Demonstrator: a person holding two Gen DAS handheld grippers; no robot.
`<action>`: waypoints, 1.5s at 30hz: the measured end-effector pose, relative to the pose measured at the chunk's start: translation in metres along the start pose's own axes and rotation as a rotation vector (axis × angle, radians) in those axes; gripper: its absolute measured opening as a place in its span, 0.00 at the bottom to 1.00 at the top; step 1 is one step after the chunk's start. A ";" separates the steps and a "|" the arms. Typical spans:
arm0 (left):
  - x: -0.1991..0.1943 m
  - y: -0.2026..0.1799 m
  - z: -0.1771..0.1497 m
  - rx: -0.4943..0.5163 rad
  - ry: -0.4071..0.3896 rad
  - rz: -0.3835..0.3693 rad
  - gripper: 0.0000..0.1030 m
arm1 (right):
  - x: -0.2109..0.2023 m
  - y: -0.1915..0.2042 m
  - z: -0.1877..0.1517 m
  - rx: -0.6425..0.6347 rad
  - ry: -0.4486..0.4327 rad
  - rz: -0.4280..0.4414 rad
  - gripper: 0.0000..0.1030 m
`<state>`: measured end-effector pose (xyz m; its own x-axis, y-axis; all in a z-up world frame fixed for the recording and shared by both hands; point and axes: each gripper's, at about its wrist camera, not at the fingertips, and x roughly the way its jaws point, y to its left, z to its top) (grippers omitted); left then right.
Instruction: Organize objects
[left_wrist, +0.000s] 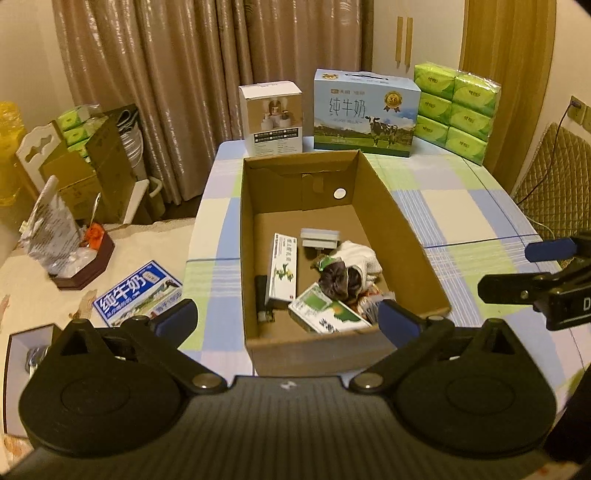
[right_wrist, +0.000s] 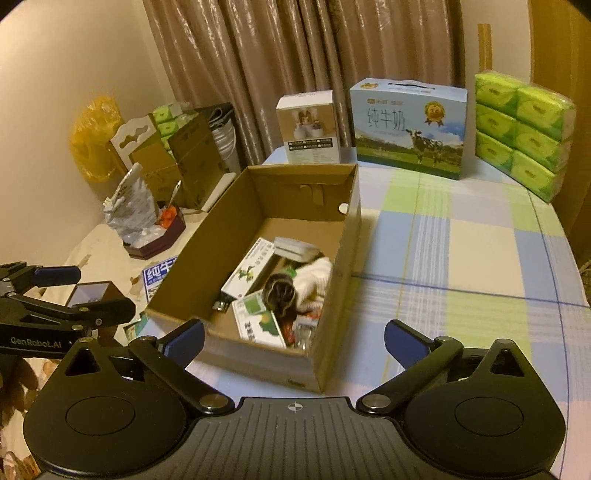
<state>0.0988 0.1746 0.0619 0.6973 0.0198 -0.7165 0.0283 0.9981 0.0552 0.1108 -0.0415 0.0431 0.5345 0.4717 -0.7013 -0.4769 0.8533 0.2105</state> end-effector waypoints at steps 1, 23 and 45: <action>-0.006 -0.002 -0.005 -0.010 -0.001 -0.001 0.99 | -0.004 0.000 -0.005 -0.001 -0.002 -0.005 0.98; -0.063 -0.034 -0.067 -0.118 0.042 -0.006 0.99 | -0.057 0.008 -0.074 -0.021 0.014 -0.030 0.98; -0.064 -0.053 -0.075 -0.077 0.044 0.015 0.99 | -0.061 0.000 -0.079 -0.004 0.016 -0.053 0.98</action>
<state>-0.0009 0.1247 0.0529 0.6649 0.0357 -0.7461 -0.0379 0.9992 0.0140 0.0229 -0.0875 0.0327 0.5482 0.4219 -0.7221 -0.4509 0.8763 0.1697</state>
